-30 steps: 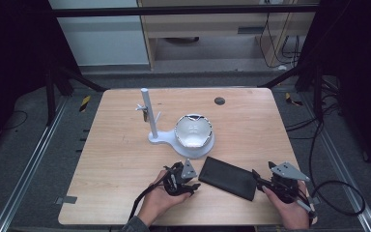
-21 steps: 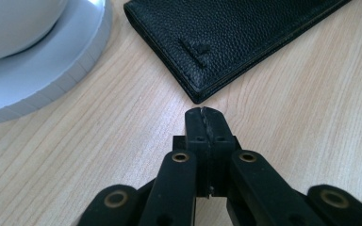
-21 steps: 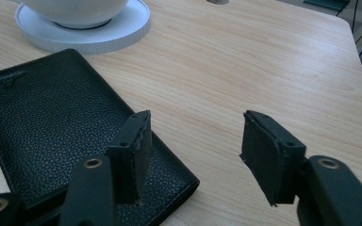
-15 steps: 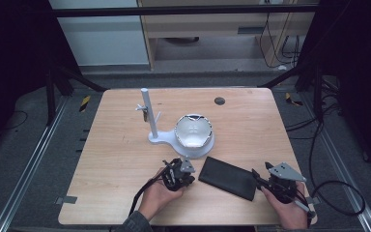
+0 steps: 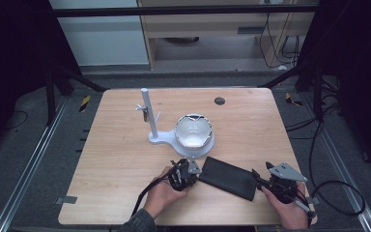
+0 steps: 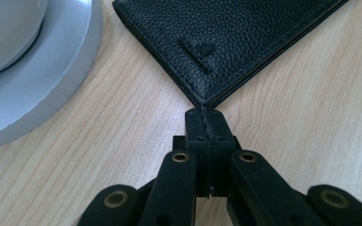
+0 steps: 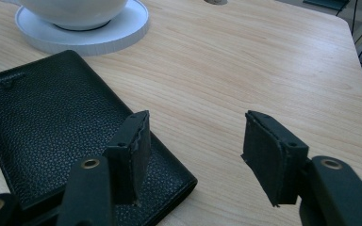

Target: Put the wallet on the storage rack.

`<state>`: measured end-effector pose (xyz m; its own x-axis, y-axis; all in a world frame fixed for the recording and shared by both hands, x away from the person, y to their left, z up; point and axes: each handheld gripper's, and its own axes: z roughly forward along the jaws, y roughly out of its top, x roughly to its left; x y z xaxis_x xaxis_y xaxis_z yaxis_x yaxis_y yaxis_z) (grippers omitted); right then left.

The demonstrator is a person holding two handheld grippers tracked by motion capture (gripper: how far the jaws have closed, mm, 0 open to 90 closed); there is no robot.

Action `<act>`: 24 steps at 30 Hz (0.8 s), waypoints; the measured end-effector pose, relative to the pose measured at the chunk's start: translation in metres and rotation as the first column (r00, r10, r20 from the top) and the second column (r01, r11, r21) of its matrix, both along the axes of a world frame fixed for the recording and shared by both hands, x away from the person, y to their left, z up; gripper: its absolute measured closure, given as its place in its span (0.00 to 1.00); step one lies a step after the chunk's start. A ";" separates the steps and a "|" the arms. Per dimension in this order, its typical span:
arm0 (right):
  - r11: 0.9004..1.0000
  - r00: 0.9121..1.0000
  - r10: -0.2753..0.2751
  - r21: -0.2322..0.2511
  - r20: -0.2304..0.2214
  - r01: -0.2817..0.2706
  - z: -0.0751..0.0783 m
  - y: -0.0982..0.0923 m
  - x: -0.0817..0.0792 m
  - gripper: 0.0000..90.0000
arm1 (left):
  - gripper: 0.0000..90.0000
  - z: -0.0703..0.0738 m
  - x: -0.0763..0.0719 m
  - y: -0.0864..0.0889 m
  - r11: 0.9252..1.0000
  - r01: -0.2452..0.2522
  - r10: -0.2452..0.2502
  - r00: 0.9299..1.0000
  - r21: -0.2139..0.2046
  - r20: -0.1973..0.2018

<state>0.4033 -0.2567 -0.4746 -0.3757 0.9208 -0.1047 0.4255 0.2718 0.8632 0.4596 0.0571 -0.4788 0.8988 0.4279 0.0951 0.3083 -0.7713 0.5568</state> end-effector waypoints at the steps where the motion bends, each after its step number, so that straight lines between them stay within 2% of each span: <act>1: 1.000 1.000 0.001 0.000 0.000 -0.001 0.000 0.000 0.000 0.46 | 1.00 0.000 0.000 0.000 1.000 0.000 0.000 1.000 -0.001 -0.001; 10: 1.000 1.000 0.003 0.002 -0.001 -0.003 0.000 0.000 0.000 0.46 | 1.00 -0.003 0.004 0.000 1.000 0.005 -0.005 1.000 0.006 -0.011; 17: 1.000 1.000 0.006 0.008 0.004 -0.006 0.001 0.000 -0.001 0.46 | 1.00 -0.004 0.006 -0.001 1.000 0.009 -0.009 1.000 -0.012 -0.022; 22: 1.000 1.000 0.019 0.013 0.010 -0.019 0.002 0.003 -0.001 0.46 | 1.00 -0.002 0.007 0.002 0.999 0.007 -0.008 1.000 -0.053 -0.024; 24: 0.999 1.000 0.030 0.019 0.004 -0.030 0.002 0.006 -0.001 0.46 | 1.00 0.001 0.006 0.003 0.995 0.004 -0.006 1.000 -0.098 -0.026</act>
<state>0.4020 -0.2512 -0.4725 -0.4028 0.9110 -0.0889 0.4141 0.2680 0.8699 0.4656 0.0598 -0.4783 0.9025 0.4297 0.0292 0.3203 -0.7151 0.6213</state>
